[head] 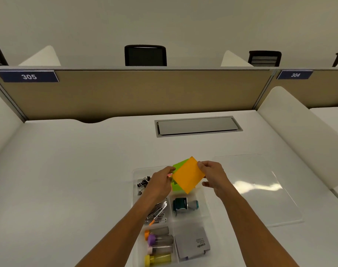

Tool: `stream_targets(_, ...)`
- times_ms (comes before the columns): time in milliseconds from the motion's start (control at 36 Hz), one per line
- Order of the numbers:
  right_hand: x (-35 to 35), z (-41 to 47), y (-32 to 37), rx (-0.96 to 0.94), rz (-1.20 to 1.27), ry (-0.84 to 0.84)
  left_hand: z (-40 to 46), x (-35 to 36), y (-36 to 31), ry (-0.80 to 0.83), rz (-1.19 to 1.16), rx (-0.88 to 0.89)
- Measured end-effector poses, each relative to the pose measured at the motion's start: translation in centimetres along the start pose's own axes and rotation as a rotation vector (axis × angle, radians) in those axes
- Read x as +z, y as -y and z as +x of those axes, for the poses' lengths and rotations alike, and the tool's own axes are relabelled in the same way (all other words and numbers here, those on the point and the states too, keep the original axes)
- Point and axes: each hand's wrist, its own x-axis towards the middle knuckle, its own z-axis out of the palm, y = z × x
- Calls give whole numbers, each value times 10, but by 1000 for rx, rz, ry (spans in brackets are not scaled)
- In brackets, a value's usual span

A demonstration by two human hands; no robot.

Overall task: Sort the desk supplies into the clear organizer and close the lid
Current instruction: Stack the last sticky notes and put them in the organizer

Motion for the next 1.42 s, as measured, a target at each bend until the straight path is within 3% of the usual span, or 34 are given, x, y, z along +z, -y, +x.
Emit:
stream_targets(139,-4,3,-6,28,34,9,4,2,-2,29,-156,-37)
stream_targets(222,-2,2,-6,39,60,31,3,4,-2,49,-441,-138)
stream_targets(333,-4,0,-8,47,82,44,4,5,0,-58,-652,-210)
stream_targets(722,-20,-2,-13,39,121,-117,9,8,9,-246,-462,-145)
stream_targets(1083,-34,-7,-11,-30,283,-380,15,21,5,-171,-183,-68)
stream_targets(1417,-36,-8,-15,-23,278,-368,15,30,-6,-9,-27,-54)
